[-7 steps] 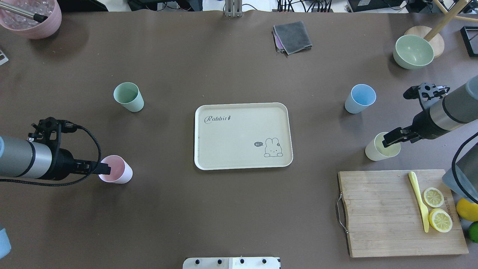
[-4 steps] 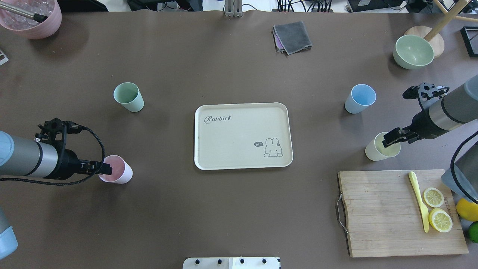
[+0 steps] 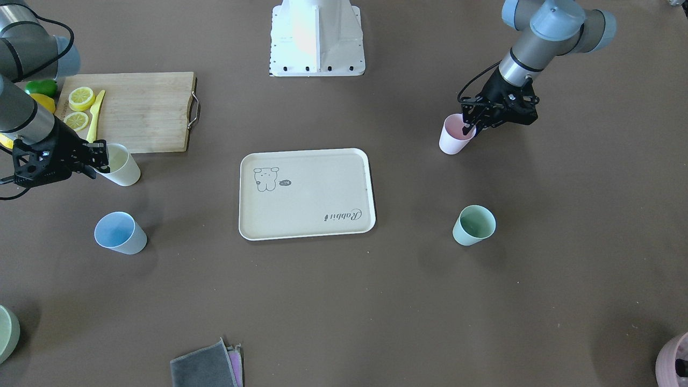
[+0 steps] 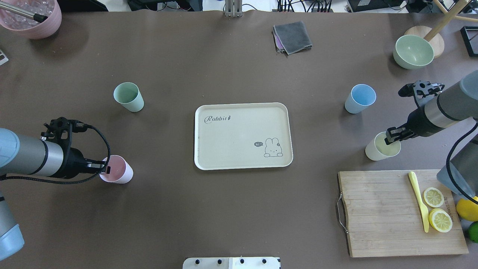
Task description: Place all cups on tray
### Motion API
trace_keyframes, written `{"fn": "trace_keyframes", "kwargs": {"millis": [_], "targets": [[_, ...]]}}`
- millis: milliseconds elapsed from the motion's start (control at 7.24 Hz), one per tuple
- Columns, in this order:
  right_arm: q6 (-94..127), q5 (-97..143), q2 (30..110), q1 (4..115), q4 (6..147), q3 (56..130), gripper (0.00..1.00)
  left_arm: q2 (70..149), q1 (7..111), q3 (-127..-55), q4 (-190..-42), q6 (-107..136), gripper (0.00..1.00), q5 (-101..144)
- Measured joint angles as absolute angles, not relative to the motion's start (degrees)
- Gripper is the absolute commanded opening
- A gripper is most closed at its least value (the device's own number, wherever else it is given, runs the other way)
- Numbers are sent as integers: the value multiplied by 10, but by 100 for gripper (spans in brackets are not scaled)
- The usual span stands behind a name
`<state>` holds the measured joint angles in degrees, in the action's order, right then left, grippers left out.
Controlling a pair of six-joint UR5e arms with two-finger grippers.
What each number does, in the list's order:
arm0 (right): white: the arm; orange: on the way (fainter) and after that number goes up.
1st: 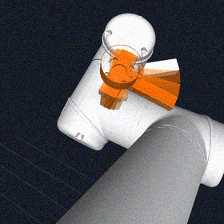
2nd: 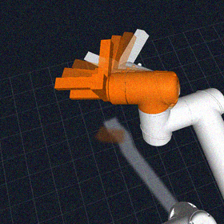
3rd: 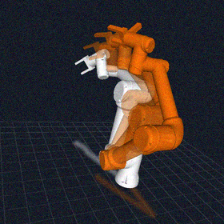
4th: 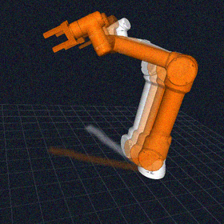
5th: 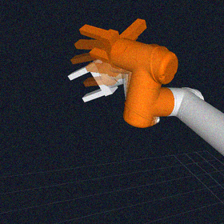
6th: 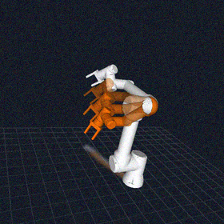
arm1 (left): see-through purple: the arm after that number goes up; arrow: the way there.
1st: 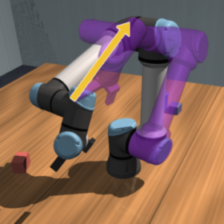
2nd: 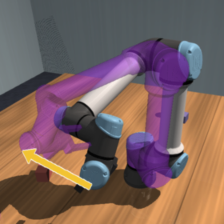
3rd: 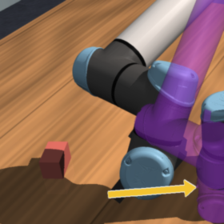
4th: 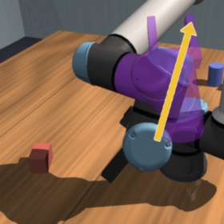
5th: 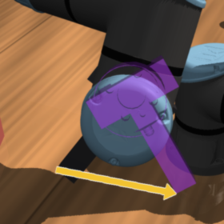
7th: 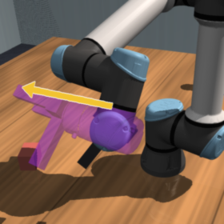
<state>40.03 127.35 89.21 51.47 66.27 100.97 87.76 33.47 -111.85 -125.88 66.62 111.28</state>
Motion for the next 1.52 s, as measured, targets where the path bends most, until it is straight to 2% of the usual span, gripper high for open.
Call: {"fn": "trace_keyframes", "kwargs": {"millis": [691, 1105, 1519], "targets": [[403, 1356, 846, 569, 671, 1016, 0, 948, 356, -1130, -1235, 736, 0, 1164], [403, 1367, 765, 581, 752, 1016, 0, 1108, 361, -1111, -1074, 746, 0, 1163], [449, 1340, 680, 549, 818, 1007, 0, 1211, 346, -1031, -1033, 749, 0, 1118]]}}
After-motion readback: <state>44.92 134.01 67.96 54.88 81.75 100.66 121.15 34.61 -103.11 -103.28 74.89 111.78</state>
